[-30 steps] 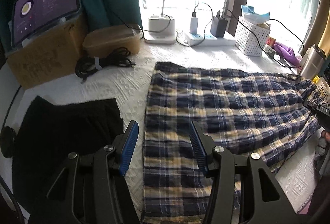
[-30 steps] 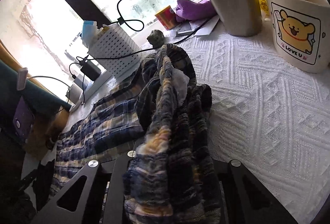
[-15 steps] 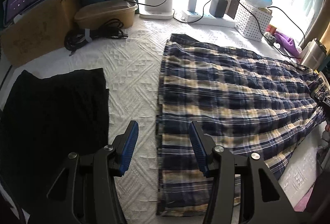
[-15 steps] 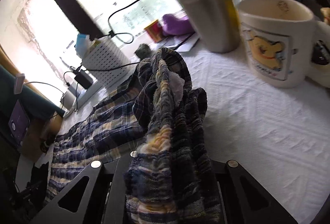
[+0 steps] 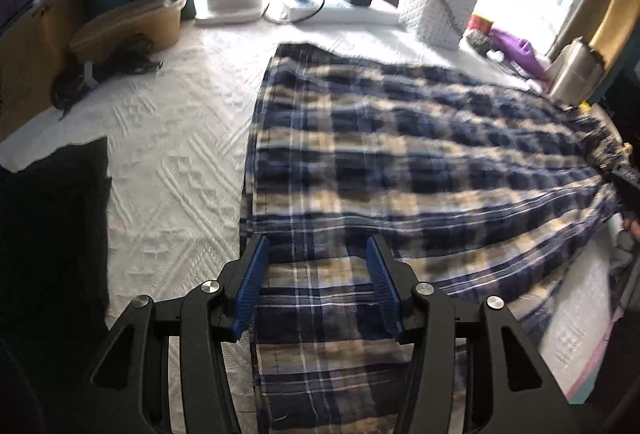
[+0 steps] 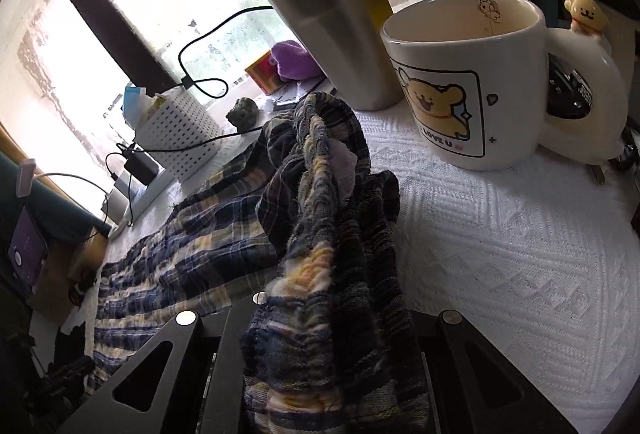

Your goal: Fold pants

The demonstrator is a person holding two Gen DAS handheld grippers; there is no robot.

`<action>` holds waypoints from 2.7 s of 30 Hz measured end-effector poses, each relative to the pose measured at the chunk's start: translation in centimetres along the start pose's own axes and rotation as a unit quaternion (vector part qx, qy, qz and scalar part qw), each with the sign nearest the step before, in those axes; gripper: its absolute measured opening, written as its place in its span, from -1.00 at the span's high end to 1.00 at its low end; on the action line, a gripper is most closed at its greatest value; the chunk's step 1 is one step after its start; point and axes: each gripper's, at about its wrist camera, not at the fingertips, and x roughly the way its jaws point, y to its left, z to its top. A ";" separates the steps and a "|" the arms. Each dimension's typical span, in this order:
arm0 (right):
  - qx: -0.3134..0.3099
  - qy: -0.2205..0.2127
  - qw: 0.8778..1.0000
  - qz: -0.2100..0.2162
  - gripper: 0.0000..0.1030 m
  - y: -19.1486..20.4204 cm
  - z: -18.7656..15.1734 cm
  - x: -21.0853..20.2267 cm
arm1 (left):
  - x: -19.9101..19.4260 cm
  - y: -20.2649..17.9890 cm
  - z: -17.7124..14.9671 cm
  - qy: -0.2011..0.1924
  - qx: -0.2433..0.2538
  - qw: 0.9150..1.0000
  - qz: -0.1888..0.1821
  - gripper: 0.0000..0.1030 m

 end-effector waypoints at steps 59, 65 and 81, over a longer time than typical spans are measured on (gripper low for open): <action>-0.249 0.045 0.966 0.048 0.74 33.0 -4.5 3.8 | -6.9 19.0 -0.8 -0.136 -0.067 0.988 0.003 0.15; -0.295 0.109 0.948 0.053 0.74 36.6 -8.9 8.3 | -6.7 19.9 -1.0 -0.130 -0.069 0.989 0.000 0.14; -0.346 0.164 0.922 0.057 -0.92 39.5 -14.0 11.9 | -6.7 19.6 -1.5 -0.114 -0.063 0.991 0.008 0.14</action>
